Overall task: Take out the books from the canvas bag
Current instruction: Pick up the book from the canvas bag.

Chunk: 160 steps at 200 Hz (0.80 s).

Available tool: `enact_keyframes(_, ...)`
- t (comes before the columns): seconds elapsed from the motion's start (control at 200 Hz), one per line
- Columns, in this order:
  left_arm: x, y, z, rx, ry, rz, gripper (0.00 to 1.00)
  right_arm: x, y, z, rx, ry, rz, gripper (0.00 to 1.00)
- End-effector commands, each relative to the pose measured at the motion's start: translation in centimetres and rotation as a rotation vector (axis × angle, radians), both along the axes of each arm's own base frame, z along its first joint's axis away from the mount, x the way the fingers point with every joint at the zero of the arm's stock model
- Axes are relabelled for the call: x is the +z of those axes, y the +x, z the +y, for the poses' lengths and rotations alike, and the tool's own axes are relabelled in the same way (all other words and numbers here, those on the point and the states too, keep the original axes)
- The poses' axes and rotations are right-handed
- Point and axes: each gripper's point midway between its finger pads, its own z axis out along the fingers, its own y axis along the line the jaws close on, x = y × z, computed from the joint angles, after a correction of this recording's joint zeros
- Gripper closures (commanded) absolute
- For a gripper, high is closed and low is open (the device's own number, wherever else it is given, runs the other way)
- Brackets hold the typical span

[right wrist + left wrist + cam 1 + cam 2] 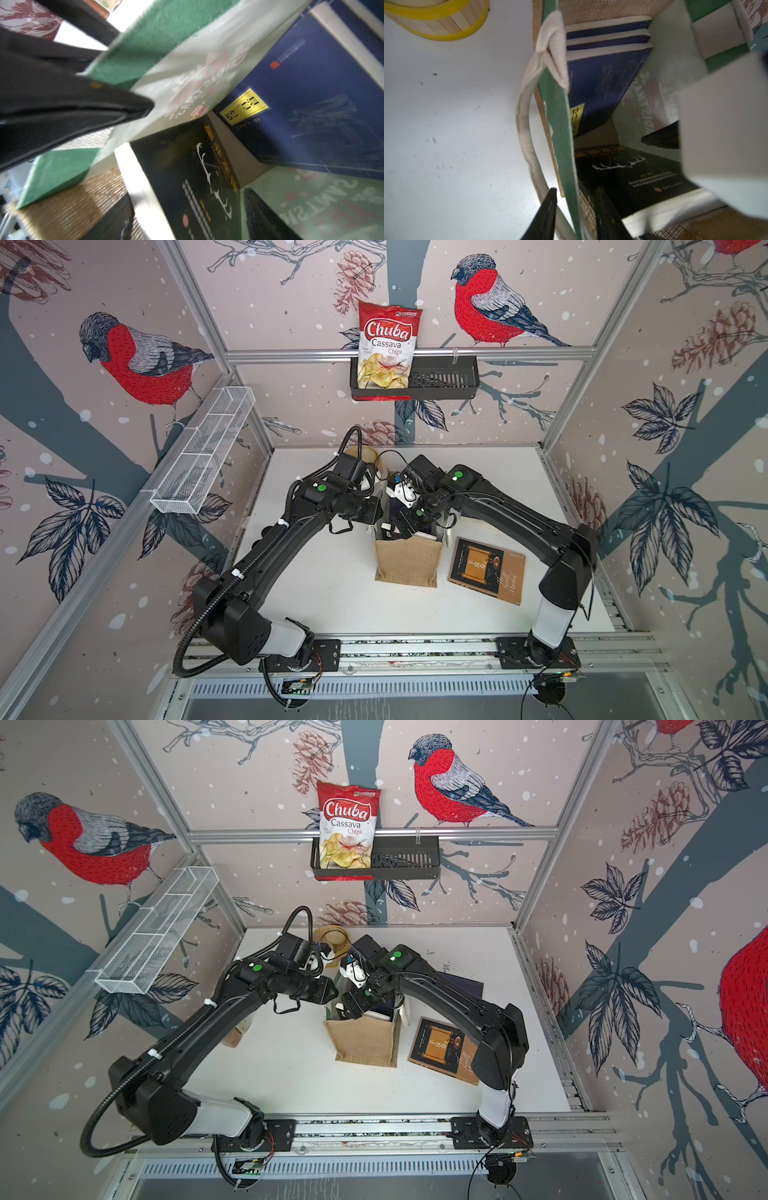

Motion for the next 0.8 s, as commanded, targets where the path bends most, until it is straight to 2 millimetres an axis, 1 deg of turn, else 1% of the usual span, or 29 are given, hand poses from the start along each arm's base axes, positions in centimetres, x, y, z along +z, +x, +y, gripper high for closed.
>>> enact_keyframes(0.0,-0.2,-0.9,0.0,-0.015,-0.021,0.01,0.67,-0.4,2.1,-0.2,-0.08,-0.034,-0.092,0.27)
enact_keyframes(0.075,-0.5,-1.2,-0.1,-0.017,-0.03,0.018,0.67,-0.7,2.5,-0.2,-0.081,-0.038,-0.117,0.3)
enact_keyframes(0.22,-0.5,-1.0,0.0,-0.006,-0.028,0.008,0.67,-1.5,2.8,-0.1,-0.071,-0.067,-0.16,0.46)
enact_keyframes(0.315,-0.3,-0.8,0.0,-0.003,-0.029,-0.001,0.67,-1.0,2.4,0.2,-0.044,-0.065,-0.199,0.59)
enact_keyframes(0.43,-0.5,-0.8,0.1,-0.001,-0.026,-0.004,0.67,0.2,1.8,0.5,-0.017,-0.046,-0.243,0.71)
enact_keyframes(0.57,-0.7,-0.7,0.0,0.001,-0.03,0.0,0.66,1.5,1.5,0.4,-0.009,-0.025,-0.265,0.8)
enact_keyframes(0.66,-0.7,-0.6,-0.1,0.001,-0.03,-0.002,0.66,2.4,1.6,0.4,-0.01,-0.013,-0.286,0.82)
enact_keyframes(0.7,-0.6,-0.5,-0.1,-0.001,-0.029,-0.006,0.66,2.7,1.7,0.3,-0.014,-0.01,-0.294,0.86)
enact_keyframes(0.74,-0.7,-0.5,-0.1,-0.001,-0.028,-0.007,0.66,2.8,1.7,0.3,-0.014,-0.013,-0.297,0.88)
enact_keyframes(0.795,-0.7,-0.5,-0.2,-0.003,-0.03,-0.006,0.66,2.6,1.7,0.2,-0.011,-0.023,-0.291,0.88)
